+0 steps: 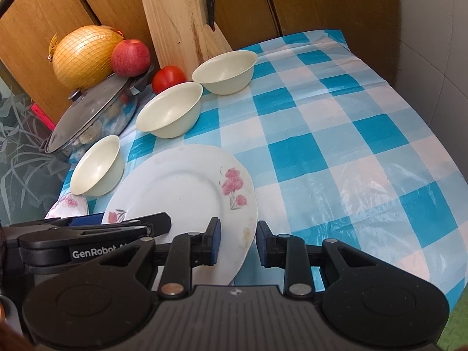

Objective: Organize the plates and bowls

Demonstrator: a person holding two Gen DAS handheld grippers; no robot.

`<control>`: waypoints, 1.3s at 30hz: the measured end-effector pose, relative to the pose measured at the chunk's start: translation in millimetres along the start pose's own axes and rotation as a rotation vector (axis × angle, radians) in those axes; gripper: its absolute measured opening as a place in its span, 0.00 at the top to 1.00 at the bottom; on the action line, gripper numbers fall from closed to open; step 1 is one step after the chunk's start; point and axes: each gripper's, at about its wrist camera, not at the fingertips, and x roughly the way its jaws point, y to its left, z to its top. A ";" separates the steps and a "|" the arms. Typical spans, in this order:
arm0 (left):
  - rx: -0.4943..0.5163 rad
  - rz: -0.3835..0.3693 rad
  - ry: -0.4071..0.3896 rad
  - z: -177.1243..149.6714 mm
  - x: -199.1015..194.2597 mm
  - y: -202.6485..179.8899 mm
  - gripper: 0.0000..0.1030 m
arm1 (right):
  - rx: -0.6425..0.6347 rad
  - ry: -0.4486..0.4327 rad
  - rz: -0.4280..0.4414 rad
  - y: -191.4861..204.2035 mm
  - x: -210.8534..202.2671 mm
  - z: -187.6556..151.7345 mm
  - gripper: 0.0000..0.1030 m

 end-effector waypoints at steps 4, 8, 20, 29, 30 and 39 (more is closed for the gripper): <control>-0.005 0.008 -0.006 -6.1 -6.3 4.1 0.10 | -0.011 -0.001 0.010 4.4 -4.2 -8.9 0.75; -0.010 0.014 -0.009 -12.7 -11.2 7.0 0.10 | -0.015 -0.001 0.014 8.5 -6.7 -16.2 0.75; -0.009 0.025 -0.005 -32.5 -22.1 13.2 0.10 | -0.042 0.007 0.016 17.6 -12.1 -36.3 0.75; -0.002 0.026 -0.006 -46.2 -27.3 12.0 0.09 | -0.066 0.002 0.002 21.1 -16.9 -47.7 0.75; -0.006 0.022 -0.001 -47.8 -27.6 13.0 0.09 | -0.080 -0.002 -0.007 23.4 -17.4 -49.1 0.75; -0.012 0.016 0.011 -54.3 -29.1 14.6 0.09 | -0.152 -0.024 -0.051 34.5 -18.8 -57.3 0.72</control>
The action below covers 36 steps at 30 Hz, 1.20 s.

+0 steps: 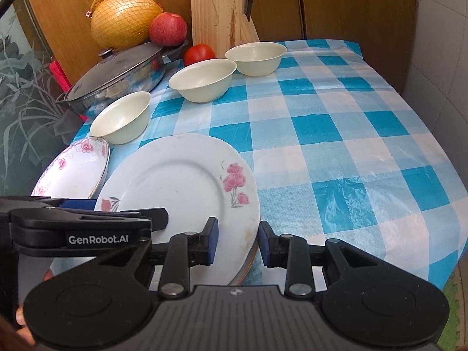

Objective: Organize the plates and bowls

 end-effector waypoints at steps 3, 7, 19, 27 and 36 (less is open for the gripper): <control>0.008 0.005 0.001 -0.6 -0.3 -0.5 0.09 | -0.013 -0.001 -0.007 1.6 -0.1 -1.1 0.71; 0.029 0.020 -0.004 -1.7 -0.6 -2.5 0.10 | -0.027 -0.002 -0.014 4.0 0.0 -1.9 0.70; 0.045 0.024 -0.007 -2.0 -2.0 -1.0 0.12 | -0.081 -0.005 -0.033 11.8 -2.5 -6.9 0.67; 0.062 0.032 -0.010 -2.0 -2.1 -3.2 0.12 | -0.192 -0.034 -0.096 27.0 -4.5 -15.1 0.66; 0.063 0.031 -0.010 -2.3 -2.7 -1.8 0.12 | -0.216 -0.075 -0.036 34.8 -12.7 -16.2 0.66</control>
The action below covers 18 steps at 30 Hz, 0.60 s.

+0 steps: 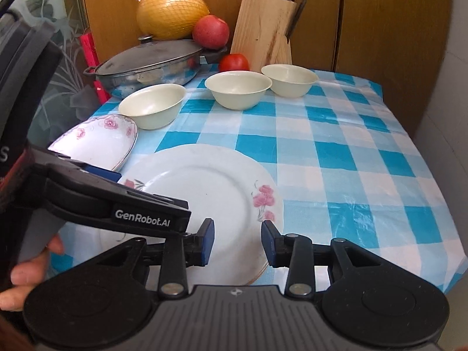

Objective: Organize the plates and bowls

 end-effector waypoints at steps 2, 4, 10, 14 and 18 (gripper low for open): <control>0.004 0.004 -0.001 -0.2 -0.4 -0.2 0.13 | 0.000 0.002 0.003 1.0 1.2 0.1 0.66; 0.006 0.004 -0.002 -0.3 -1.2 -0.4 0.13 | 0.018 0.007 0.013 -1.1 1.9 0.8 0.66; -0.001 -0.002 -0.005 0.4 -3.2 1.1 0.15 | 0.037 0.005 0.027 -2.3 2.6 2.4 0.66; 0.001 0.003 -0.011 0.0 -5.5 1.4 0.17 | 0.043 0.010 0.038 -2.4 3.7 3.4 0.66; -0.002 -0.001 -0.016 0.3 -7.9 2.2 0.18 | 0.058 0.014 0.041 -4.5 5.0 4.2 0.66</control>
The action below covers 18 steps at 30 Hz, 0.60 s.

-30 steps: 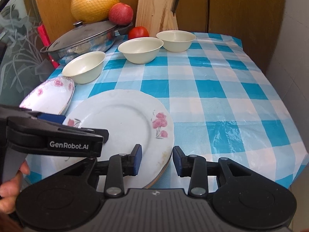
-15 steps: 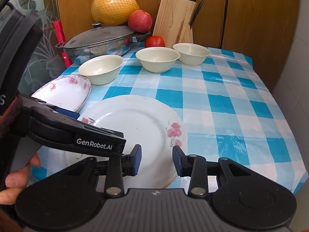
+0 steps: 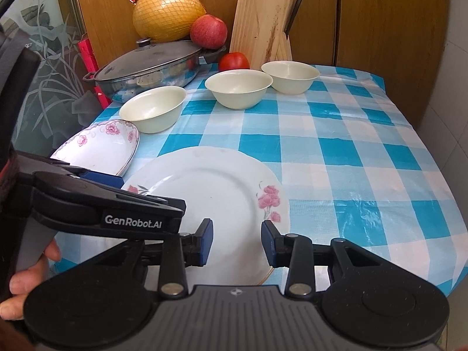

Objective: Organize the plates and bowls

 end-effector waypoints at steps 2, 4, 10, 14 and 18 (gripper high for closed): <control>0.010 0.007 -0.014 -0.2 -2.3 -1.6 0.18 | 0.008 0.003 -0.001 -1.4 0.1 -0.1 0.66; 0.030 0.023 -0.041 -0.7 -6.7 -5.2 0.17 | 0.017 0.004 -0.006 -3.3 0.5 -0.2 0.66; 0.071 0.067 -0.105 -0.9 -15.6 -10.8 0.09 | 0.058 0.020 0.004 -9.5 3.2 0.5 0.66; 0.062 0.064 -0.103 0.2 -16.0 -8.9 0.09 | 0.061 0.018 0.005 -7.4 3.2 0.8 0.66; 0.050 0.072 -0.108 0.7 -17.9 -5.4 0.08 | 0.067 0.011 0.010 -5.0 3.5 2.8 0.66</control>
